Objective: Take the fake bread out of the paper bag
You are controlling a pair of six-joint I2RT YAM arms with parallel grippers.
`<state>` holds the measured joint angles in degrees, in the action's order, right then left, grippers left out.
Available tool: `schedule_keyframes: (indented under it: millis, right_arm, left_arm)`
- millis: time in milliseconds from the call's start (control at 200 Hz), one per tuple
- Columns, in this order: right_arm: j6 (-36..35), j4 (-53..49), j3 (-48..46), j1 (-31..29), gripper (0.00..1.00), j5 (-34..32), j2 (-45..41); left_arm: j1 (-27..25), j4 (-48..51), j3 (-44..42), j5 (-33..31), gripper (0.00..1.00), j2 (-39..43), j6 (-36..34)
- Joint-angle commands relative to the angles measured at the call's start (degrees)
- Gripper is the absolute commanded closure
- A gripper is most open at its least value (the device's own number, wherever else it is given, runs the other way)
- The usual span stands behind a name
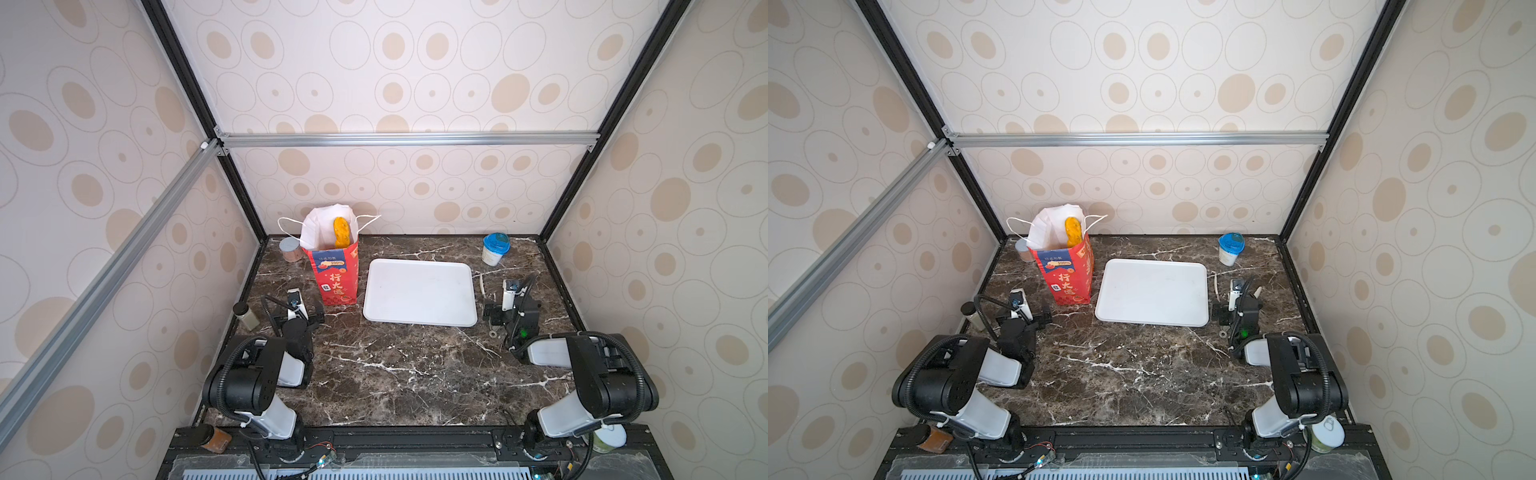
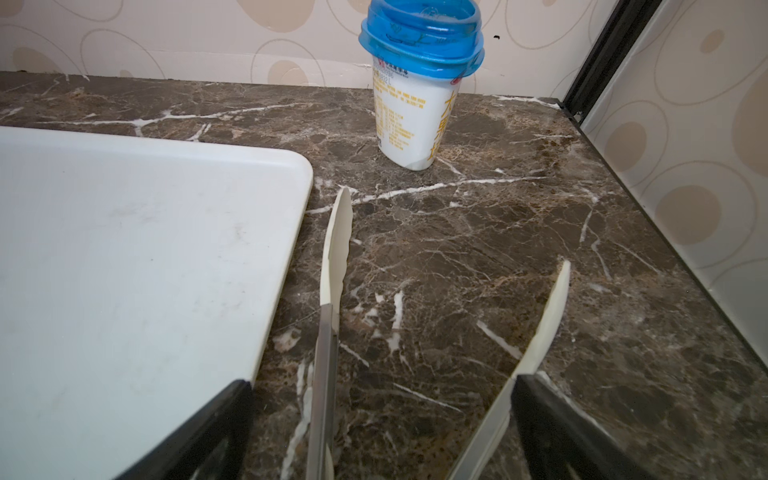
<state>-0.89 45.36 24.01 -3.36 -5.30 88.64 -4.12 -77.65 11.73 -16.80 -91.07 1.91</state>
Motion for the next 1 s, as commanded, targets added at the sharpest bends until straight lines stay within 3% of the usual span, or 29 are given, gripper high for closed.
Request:
schedule_keyframes:
  millis: [0,145,395,475,600,715,860,996]
  right_arm:
    - [-0.17,0.21,0.31,0.42,0.00,0.29,-0.31]
    - [0.10,2.40,-1.36,0.32,0.00,-1.58,-3.01]
    - [6.47,-26.50,6.62,0.29,0.00,-5.43,-19.25]
    - [7.11,-33.28,8.76,0.29,0.00,-3.27,-21.81]
    - [8.86,-40.13,10.43,0.26,0.02,-1.15,-24.52]
    - [10.75,-45.44,12.12,-0.61,0.03,0.91,-25.84]
    - [12.09,-51.26,15.97,-3.56,0.05,3.89,-25.48]
    - [11.17,-54.18,20.71,-7.68,0.05,5.30,-23.90]
  left_arm:
    - [0.34,-2.06,0.27,0.27,0.00,0.45,0.11]
    - [0.34,-0.23,0.42,-1.43,0.00,2.01,0.85]
    - [-1.31,-2.83,-1.14,-2.94,0.00,3.80,-1.36]
    - [-1.63,8.25,2.60,-8.29,0.00,8.07,0.48]
    - [-1.56,20.33,8.29,-10.66,0.00,11.65,1.09]
    - [-1.59,41.78,14.87,-14.20,0.00,18.25,7.81]
    - [-1.42,68.80,25.74,-7.94,0.02,25.98,14.81]
    - [-0.96,90.22,39.13,7.33,0.08,25.26,22.29]
